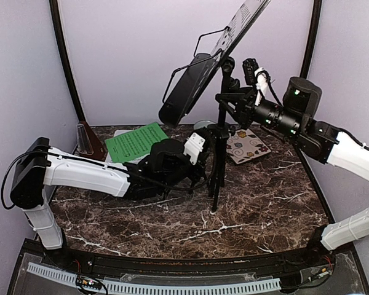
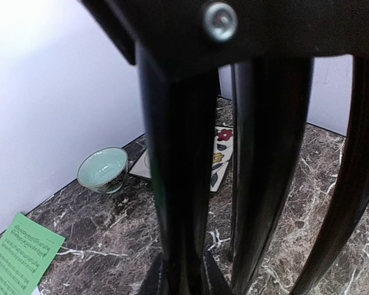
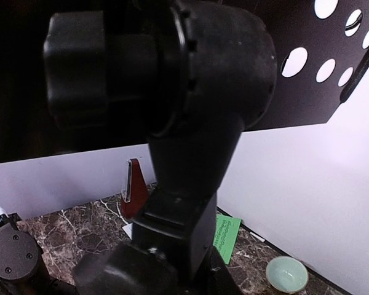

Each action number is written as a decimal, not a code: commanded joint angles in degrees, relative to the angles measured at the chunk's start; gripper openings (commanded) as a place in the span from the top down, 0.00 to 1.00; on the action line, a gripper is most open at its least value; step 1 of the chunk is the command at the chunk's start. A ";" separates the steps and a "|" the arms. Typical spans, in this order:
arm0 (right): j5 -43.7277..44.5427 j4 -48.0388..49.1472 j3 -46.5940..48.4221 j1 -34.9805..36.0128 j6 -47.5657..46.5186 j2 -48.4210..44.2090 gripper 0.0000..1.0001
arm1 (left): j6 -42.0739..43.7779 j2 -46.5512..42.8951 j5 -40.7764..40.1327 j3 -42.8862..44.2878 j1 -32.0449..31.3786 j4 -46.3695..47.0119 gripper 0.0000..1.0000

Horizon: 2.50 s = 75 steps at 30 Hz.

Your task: Set up the instrument practice props

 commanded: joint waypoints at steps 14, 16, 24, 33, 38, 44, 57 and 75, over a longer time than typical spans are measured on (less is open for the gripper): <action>-3.24 3.67 14.31 -7.81 -1.40 -0.83 1.00 | 11.04 0.23 10.31 3.65 2.07 -0.65 1.00; -5.36 2.84 14.84 -9.56 -0.39 -0.83 1.00 | 10.39 0.35 11.89 3.98 1.94 -1.05 1.00; -18.36 3.00 13.90 -13.26 1.01 0.38 1.00 | 8.43 -3.36 6.98 -0.45 1.37 0.57 1.00; -31.56 1.40 21.36 -13.13 0.66 7.73 1.00 | 9.68 -4.21 1.98 -6.25 0.49 4.92 1.00; -36.57 0.40 26.13 -13.01 -1.01 10.96 1.00 | 13.11 -3.01 -3.80 -6.10 -0.30 7.69 1.00; -39.15 -0.40 28.05 -12.96 -4.26 13.93 1.00 | 15.44 -2.27 -10.62 -5.97 -0.30 9.09 1.00; -37.96 -5.18 26.13 -12.98 -10.17 15.82 1.00 | 12.74 -0.45 -6.21 -4.45 -0.30 5.13 1.00; -32.39 -1.38 18.95 -13.07 -6.73 13.12 0.33 | 11.20 0.36 -5.20 -3.63 -0.39 4.03 1.00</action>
